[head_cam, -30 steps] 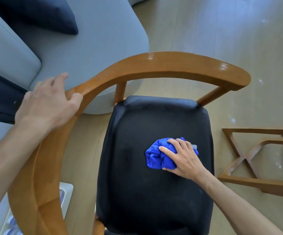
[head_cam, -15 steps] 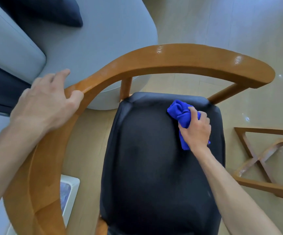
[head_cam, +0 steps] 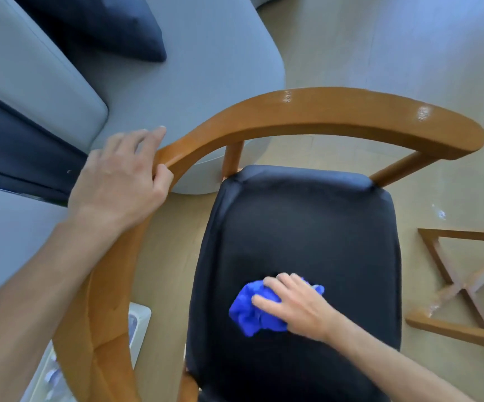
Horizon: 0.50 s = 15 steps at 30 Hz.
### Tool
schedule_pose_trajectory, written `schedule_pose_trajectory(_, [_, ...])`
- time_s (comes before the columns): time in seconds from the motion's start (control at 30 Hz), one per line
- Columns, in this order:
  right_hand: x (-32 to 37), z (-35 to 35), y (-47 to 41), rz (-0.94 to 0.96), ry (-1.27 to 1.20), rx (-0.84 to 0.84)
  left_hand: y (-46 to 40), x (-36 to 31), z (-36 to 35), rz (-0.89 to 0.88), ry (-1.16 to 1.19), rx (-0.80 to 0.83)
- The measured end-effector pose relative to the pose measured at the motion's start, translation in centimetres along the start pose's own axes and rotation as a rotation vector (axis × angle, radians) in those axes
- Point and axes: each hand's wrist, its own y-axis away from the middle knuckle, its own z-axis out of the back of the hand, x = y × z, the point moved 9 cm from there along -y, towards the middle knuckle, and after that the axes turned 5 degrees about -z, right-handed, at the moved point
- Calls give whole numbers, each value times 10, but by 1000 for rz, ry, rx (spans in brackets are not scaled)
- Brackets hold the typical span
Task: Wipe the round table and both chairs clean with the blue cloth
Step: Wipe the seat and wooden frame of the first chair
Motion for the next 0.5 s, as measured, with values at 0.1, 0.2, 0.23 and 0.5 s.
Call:
schedule_pose_trajectory(0.1, [-135, 40, -56, -557, 16, -198, -3, -1, -1, -24, -24, -12])
schedule_pose_trajectory(0.2, [-211, 47, -78, -1099, -69, -221, -4, -1, -1, -40, -42, -21])
schedule_pose_trajectory(0.23, [-204, 44, -85, -1125, -78, -218, -4, -1, -2, -47, -45, -22])
schedule_pose_trajectory(0.5, [65, -29, -23, -382, -182, -53, -3, -12, 1, -154, 21, -43])
